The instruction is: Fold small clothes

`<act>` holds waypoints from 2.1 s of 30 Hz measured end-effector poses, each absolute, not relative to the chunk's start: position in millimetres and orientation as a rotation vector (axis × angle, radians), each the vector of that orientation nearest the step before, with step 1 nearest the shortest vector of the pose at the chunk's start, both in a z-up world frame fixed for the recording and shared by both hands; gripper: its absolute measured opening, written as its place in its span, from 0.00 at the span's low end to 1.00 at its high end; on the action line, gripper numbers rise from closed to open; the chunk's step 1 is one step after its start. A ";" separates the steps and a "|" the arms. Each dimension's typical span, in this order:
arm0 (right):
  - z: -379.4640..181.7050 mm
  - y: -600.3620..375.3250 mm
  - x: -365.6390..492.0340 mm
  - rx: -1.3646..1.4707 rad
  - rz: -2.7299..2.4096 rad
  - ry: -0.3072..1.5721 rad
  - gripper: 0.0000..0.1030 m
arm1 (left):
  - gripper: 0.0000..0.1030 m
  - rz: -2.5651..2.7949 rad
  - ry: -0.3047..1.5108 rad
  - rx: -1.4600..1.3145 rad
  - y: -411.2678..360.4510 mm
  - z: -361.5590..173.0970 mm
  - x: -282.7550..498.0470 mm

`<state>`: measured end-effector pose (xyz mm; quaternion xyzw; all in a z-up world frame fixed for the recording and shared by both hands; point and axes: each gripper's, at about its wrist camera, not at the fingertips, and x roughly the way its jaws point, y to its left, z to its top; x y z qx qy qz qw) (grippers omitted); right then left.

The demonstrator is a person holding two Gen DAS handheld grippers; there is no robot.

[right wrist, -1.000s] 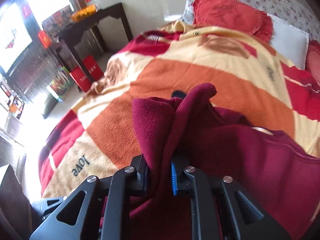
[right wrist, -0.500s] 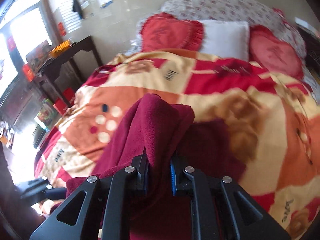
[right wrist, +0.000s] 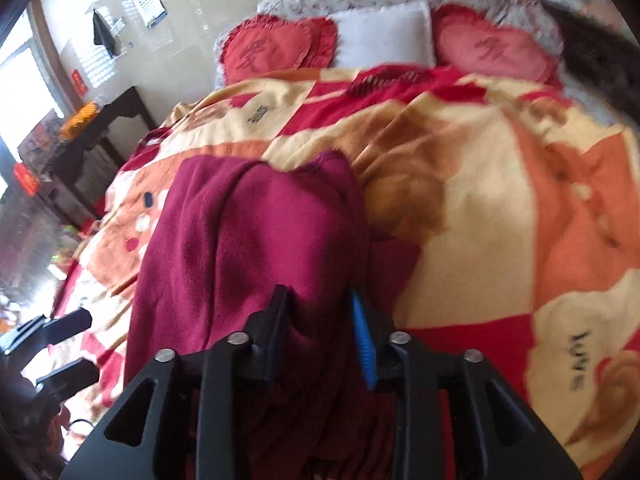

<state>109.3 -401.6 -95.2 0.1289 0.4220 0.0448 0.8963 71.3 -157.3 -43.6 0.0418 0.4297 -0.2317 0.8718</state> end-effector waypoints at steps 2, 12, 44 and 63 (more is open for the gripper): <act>-77.9 -399.4 94.2 0.248 0.083 0.807 0.17 | 0.65 -0.453 0.912 0.103 -158.5 -50.9 75.2; -78.5 -350.6 60.5 0.185 0.273 0.816 0.17 | 0.65 -0.396 0.944 0.117 -153.9 -74.2 87.8; -115.2 -417.9 139.7 0.234 -0.001 0.800 0.00 | 0.82 -0.458 0.905 0.239 -201.8 -98.6 73.2; -137.8 -383.4 40.7 0.286 0.100 0.921 0.17 | 0.83 -0.455 0.964 0.205 -192.2 -98.9 72.2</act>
